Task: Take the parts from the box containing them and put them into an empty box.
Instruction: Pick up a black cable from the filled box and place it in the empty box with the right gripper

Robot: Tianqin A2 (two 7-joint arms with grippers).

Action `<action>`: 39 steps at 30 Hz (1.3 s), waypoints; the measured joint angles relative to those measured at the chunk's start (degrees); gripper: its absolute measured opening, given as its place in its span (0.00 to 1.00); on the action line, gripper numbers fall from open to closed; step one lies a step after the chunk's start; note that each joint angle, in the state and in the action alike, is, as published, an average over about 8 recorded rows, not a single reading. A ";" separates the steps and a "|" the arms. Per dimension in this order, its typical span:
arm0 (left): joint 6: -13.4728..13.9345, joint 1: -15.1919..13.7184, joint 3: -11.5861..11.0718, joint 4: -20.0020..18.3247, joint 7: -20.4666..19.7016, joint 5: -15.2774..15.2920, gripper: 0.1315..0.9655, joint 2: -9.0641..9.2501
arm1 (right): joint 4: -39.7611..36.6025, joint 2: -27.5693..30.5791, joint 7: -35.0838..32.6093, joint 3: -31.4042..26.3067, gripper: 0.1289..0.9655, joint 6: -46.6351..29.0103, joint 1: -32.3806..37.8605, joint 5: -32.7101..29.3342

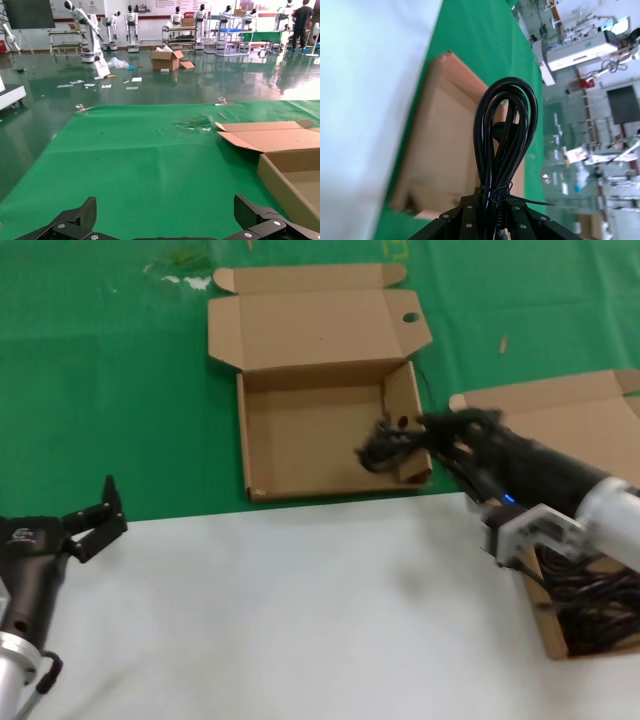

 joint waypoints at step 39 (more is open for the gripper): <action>0.00 0.00 0.00 0.00 0.00 0.00 1.00 0.00 | -26.78 -20.21 -24.55 -4.82 0.12 -1.31 18.29 3.72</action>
